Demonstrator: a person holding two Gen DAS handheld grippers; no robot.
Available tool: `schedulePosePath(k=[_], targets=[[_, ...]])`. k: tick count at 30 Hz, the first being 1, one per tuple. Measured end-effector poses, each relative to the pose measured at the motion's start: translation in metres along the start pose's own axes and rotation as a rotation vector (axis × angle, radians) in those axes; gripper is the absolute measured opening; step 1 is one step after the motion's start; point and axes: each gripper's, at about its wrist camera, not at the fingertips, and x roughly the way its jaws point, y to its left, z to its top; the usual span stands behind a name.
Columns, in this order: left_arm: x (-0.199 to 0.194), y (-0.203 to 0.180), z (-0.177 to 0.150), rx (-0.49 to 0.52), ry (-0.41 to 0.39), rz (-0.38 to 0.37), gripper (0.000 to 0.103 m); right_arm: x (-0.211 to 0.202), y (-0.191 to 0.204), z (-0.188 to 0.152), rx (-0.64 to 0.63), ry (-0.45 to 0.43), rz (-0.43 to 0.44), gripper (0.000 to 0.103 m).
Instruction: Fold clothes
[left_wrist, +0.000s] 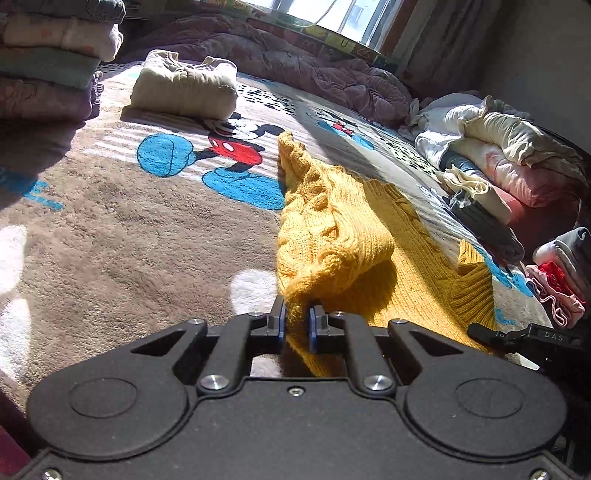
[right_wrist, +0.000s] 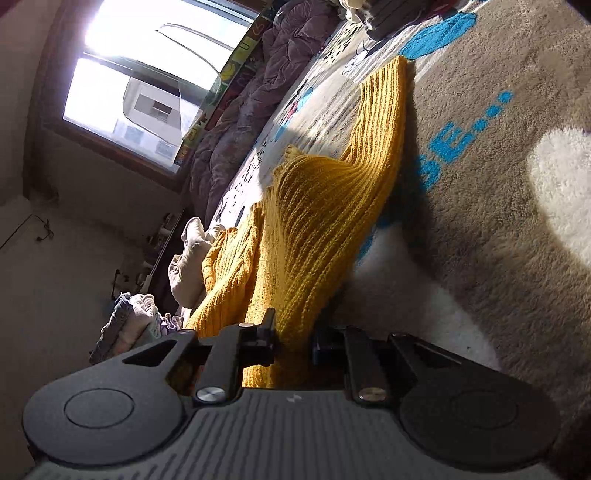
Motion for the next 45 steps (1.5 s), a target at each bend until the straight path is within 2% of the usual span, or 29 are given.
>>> schedulePosePath(k=[2, 3, 5, 6, 7, 8, 9, 11, 13, 16, 21, 29, 32, 37, 40, 41, 42, 44, 45], targets=[[-0.002, 0.004, -0.004, 0.013, 0.015, 0.019, 0.009, 0.007, -0.006, -0.011, 0.062, 0.086, -0.001, 0.018], [-0.004, 0.005, -0.004, 0.02, 0.014, 0.021, 0.01, 0.004, -0.003, -0.013, 0.046, 0.083, -0.007, 0.017], [-0.007, 0.007, -0.004, 0.035, 0.013, 0.023, 0.012, -0.001, 0.005, -0.016, 0.009, 0.072, -0.019, 0.022], [-0.009, 0.008, -0.004, 0.042, 0.012, 0.025, 0.021, -0.004, 0.01, -0.017, -0.01, 0.066, -0.025, 0.027], [-0.011, 0.009, -0.004, 0.05, 0.011, 0.026, 0.029, -0.01, 0.011, -0.016, -0.014, 0.037, -0.023, 0.039], [-0.012, 0.01, -0.004, 0.057, 0.01, 0.028, 0.046, -0.016, 0.012, -0.015, -0.016, 0.006, -0.02, 0.044], [-0.014, 0.011, -0.003, 0.063, 0.009, 0.028, 0.052, -0.022, 0.013, -0.014, -0.019, -0.025, -0.017, 0.05], [-0.016, 0.01, 0.004, 0.053, 0.002, -0.001, 0.052, -0.031, 0.01, -0.007, -0.015, -0.091, -0.039, 0.051], [-0.018, 0.01, 0.011, 0.043, -0.005, -0.03, 0.052, -0.036, 0.004, 0.001, -0.005, -0.149, -0.069, 0.055], [-0.014, 0.0, 0.024, 0.061, -0.005, -0.056, 0.052, -0.035, -0.004, 0.011, 0.013, -0.178, -0.072, 0.059], [0.019, -0.028, 0.058, 0.132, 0.056, -0.084, 0.053, -0.028, -0.013, 0.032, -0.015, -0.213, -0.08, 0.064], [0.086, -0.064, 0.114, 0.207, 0.167, -0.096, 0.053, -0.021, -0.036, 0.057, 0.059, -0.257, -0.021, 0.064], [0.114, -0.073, 0.129, 0.227, 0.226, -0.083, 0.053, -0.016, -0.041, 0.066, 0.075, -0.266, -0.005, 0.064], [0.158, -0.075, 0.137, 0.222, 0.313, -0.011, 0.053, -0.005, -0.044, 0.081, 0.071, -0.269, 0.007, 0.062], [0.177, -0.075, 0.134, 0.215, 0.347, 0.019, 0.046, 0.003, -0.041, 0.085, 0.039, -0.266, -0.007, 0.062], [0.18, -0.077, 0.132, 0.227, 0.346, 0.025, 0.03, 0.005, -0.038, 0.085, 0.016, -0.264, -0.021, 0.062], [0.181, -0.079, 0.13, 0.233, 0.345, 0.024, 0.018, 0.008, -0.036, 0.084, -0.009, -0.263, -0.035, 0.063], [0.176, -0.085, 0.129, 0.25, 0.322, 0.013, 0.008, 0.014, -0.03, 0.083, -0.061, -0.258, -0.064, 0.064], [0.173, -0.087, 0.129, 0.26, 0.308, 0.009, 0.007, 0.016, -0.028, 0.083, -0.082, -0.257, -0.076, 0.064]])
